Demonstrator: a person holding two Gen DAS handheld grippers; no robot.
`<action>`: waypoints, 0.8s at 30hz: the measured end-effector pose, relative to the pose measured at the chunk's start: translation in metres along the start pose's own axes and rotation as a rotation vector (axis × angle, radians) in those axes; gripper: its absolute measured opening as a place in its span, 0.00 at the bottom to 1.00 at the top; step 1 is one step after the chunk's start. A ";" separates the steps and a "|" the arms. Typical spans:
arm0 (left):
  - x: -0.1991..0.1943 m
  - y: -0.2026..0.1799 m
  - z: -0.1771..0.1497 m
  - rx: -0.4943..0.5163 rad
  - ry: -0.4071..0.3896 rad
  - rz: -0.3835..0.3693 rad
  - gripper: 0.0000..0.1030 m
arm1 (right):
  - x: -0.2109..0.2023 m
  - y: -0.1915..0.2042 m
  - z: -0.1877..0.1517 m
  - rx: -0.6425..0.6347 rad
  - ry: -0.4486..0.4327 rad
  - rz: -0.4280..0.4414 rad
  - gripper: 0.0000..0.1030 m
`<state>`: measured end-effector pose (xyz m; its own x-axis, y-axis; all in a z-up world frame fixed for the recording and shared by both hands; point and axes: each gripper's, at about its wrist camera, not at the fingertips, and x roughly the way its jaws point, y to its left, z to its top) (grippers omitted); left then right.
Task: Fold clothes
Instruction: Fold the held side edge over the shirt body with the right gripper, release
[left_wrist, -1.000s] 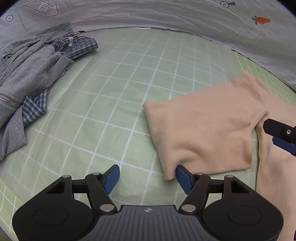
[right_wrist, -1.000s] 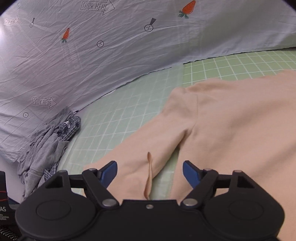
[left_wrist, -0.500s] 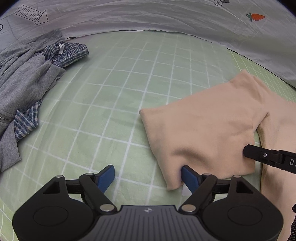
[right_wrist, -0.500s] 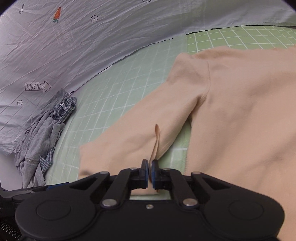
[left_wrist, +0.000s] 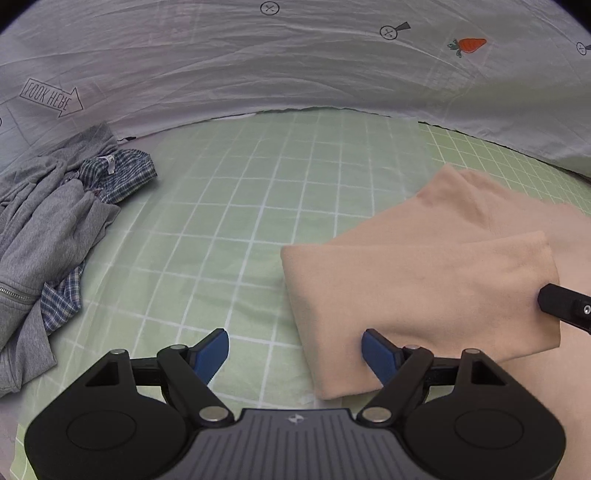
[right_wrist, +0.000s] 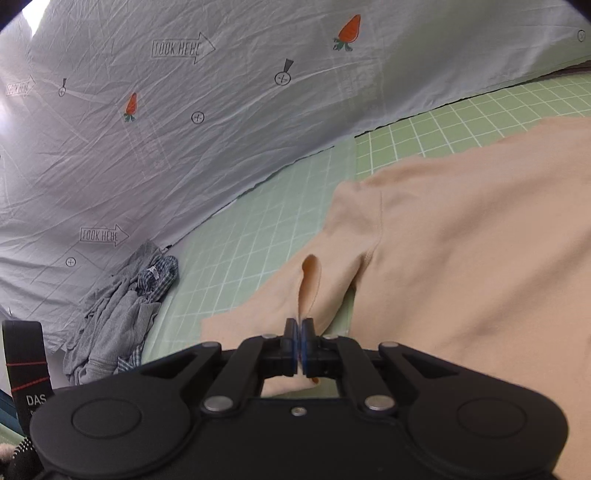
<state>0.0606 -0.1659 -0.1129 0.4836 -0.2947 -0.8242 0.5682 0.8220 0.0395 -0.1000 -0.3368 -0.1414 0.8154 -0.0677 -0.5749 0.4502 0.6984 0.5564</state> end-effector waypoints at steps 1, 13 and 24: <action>-0.005 -0.006 0.002 -0.006 -0.011 -0.002 0.78 | -0.008 -0.004 0.004 0.011 -0.021 0.003 0.02; -0.037 -0.129 -0.039 -0.070 0.045 -0.035 0.78 | -0.112 -0.135 0.041 0.126 -0.114 -0.141 0.02; -0.015 -0.194 -0.084 -0.185 0.155 0.073 0.81 | -0.136 -0.214 0.063 0.043 -0.034 -0.145 0.02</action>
<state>-0.1132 -0.2803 -0.1560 0.4028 -0.1649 -0.9003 0.3969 0.9178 0.0095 -0.2842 -0.5221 -0.1450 0.7522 -0.1902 -0.6309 0.5786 0.6487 0.4943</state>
